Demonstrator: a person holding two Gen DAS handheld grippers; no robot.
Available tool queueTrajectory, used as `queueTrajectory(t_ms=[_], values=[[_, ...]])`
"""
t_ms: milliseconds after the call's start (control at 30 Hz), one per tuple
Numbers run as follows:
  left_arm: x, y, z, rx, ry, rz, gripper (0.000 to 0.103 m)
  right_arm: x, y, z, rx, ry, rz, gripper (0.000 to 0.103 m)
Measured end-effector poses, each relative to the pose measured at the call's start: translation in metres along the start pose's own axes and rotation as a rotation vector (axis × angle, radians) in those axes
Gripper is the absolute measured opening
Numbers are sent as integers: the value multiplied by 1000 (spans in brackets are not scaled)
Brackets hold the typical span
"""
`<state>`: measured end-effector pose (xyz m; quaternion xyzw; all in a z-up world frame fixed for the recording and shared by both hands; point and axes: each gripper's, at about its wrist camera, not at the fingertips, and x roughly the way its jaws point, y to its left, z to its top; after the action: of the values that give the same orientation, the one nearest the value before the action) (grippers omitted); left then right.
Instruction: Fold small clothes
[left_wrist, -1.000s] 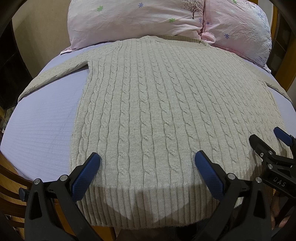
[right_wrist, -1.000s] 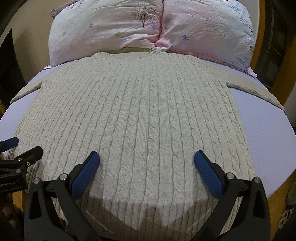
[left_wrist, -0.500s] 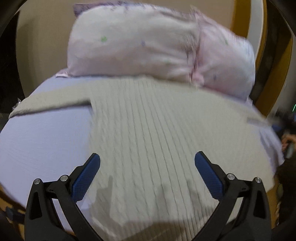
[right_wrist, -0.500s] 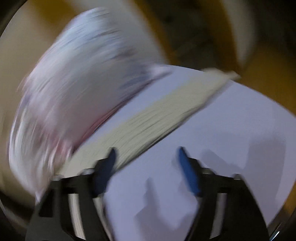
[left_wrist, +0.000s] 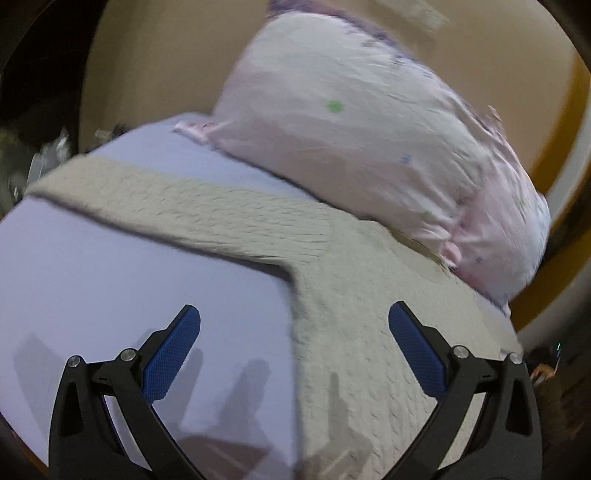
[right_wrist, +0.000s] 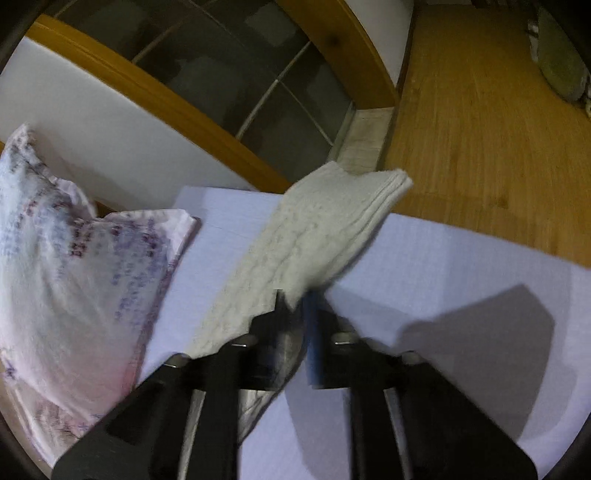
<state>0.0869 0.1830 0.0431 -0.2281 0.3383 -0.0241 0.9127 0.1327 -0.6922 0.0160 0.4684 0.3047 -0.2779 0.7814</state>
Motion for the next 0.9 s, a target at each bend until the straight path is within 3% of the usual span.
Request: queueTrajectory(t_ms=[100,133,233,333,433,500,567,667,733,767,800,900], values=[[-1,22,4,-46,-11,70,102,-32,35,-17,-168,-112,41,7],[-2,32,6,-66,-9,124,102,-46,59,-29,-257,-148,80,7],[-6,51,11,-112,-17,182,102,-86,138,-81,-491,-185,244,7],[-12,67,17,-165,-47,184,102,-118,217,-156,-719,-145,445,7],[-15,76,26,-200,-77,183,102,-124,288,-255,-930,-4,622,6],[-13,84,33,-229,-90,182,102,-112,319,-318,-1035,114,681,6],[-8,94,39,-275,-85,179,102,-87,342,-391,-1139,246,688,7],[4,106,48,-337,-65,183,102,-49,347,-474,-1250,503,623,16],[11,117,53,-374,-62,192,96,-42,338,-491,-1244,622,613,27],[13,121,55,-389,-57,194,91,-48,330,-488,-1232,623,622,39],[16,128,57,-412,-52,193,88,-53,326,-476,-1206,598,638,54],[19,151,64,-504,-89,174,78,-69,320,-433,-1117,503,683,67]])
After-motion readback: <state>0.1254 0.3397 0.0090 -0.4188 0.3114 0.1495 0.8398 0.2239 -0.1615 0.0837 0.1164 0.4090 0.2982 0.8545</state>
